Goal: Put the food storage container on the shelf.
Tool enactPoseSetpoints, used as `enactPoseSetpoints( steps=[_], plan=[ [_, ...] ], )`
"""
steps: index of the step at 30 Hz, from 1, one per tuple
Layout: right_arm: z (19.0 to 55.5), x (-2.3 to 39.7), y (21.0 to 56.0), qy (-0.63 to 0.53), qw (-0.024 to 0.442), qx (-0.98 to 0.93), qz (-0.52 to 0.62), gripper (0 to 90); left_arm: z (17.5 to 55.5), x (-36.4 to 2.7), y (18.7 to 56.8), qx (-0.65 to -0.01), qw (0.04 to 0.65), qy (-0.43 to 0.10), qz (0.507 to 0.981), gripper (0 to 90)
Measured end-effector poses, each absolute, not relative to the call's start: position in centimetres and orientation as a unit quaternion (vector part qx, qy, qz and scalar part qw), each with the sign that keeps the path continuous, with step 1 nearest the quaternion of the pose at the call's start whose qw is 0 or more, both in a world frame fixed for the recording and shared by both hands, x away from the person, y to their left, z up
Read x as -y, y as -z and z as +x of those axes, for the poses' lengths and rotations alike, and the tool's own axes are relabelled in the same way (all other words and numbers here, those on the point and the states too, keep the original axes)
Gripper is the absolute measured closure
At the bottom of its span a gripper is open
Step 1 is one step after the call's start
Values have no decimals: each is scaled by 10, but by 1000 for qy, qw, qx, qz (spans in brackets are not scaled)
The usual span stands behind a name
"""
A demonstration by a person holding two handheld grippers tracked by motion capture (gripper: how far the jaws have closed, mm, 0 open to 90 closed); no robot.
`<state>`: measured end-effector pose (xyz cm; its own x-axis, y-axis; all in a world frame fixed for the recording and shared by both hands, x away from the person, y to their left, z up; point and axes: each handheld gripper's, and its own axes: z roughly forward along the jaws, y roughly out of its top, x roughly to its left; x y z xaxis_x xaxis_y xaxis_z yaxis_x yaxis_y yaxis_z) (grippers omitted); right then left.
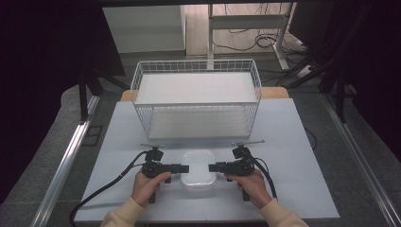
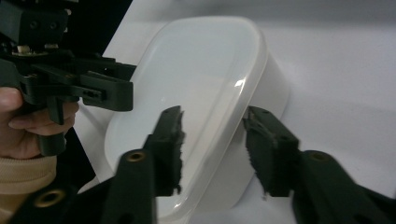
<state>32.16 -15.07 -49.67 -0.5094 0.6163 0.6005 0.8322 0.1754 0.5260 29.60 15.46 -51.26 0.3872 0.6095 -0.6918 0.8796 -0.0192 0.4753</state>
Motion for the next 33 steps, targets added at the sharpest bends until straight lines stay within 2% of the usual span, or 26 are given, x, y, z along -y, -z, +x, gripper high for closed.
enactPoseSetpoints(
  steps=[9, 16, 20, 33],
  plan=[
    [315, 159, 495, 441, 139, 734, -497, 685, 285, -156, 504, -532, 465, 126, 696, 657],
    [304, 163, 486, 449, 115, 740, -488, 733, 275, -158, 497, -521, 482, 127, 693, 725],
    [298, 169, 482, 457, 103, 747, -472, 772, 269, -159, 493, -502, 494, 131, 698, 795],
    [293, 168, 475, 470, 72, 757, -448, 786, 265, -160, 487, -489, 500, 110, 706, 804]
  ],
)
